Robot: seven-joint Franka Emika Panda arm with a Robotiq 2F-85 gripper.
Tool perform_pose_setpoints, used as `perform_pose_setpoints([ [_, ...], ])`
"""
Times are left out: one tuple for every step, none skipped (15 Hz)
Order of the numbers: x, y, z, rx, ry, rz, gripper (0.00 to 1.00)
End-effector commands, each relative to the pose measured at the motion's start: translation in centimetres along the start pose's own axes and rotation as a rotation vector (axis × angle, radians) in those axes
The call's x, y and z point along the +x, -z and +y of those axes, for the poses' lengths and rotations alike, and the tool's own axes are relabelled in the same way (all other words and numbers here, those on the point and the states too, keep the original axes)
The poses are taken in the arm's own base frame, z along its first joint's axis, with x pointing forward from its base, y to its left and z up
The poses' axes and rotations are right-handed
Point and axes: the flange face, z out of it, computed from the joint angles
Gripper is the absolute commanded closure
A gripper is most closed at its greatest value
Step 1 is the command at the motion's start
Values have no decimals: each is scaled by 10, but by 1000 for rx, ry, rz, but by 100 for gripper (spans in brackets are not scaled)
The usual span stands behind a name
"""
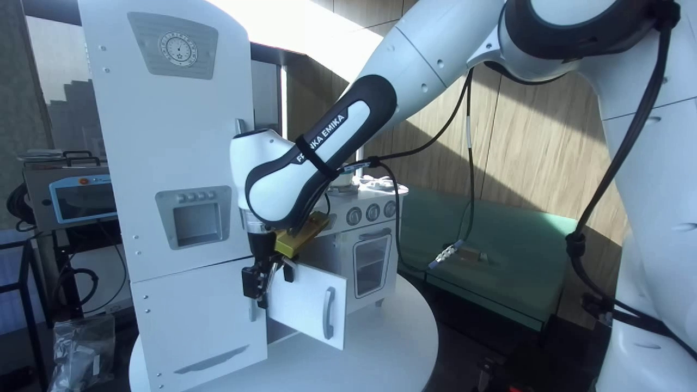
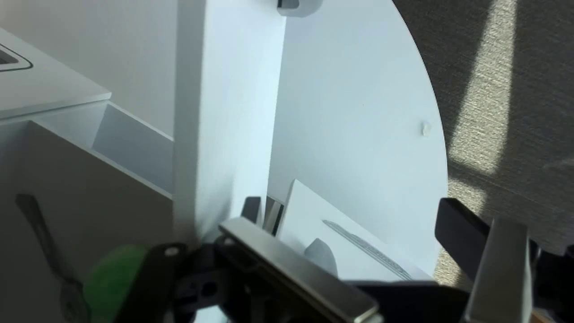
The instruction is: Close the middle cabinet door at the bottom and then open the bottom left and top left cabinet doors
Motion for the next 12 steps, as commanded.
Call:
perform_pose_setpoints([
  [-10, -1, 23, -51, -87, -49, 0],
  [-11, -6, 32, -58, -114, -56, 0],
  [-11, -9, 40, -61, -139, -48, 0],
  [-12, -8, 47, -66, -160, -33, 0],
  [-12, -4, 54, -77, -184, 2, 0],
  [-13, -1, 60, -73, -202, 35, 0],
  [-15, 1, 66, -65, -205, 81, 0],
  [-19, 1, 72, -88, -166, 105, 0],
  [-24, 2, 79, -89, -132, 127, 0],
  [-28, 3, 85, -92, -122, 160, 0],
  [-34, 3, 91, -99, -106, 182, 0],
  [-38, 2, 97, -109, -80, 200, 0],
])
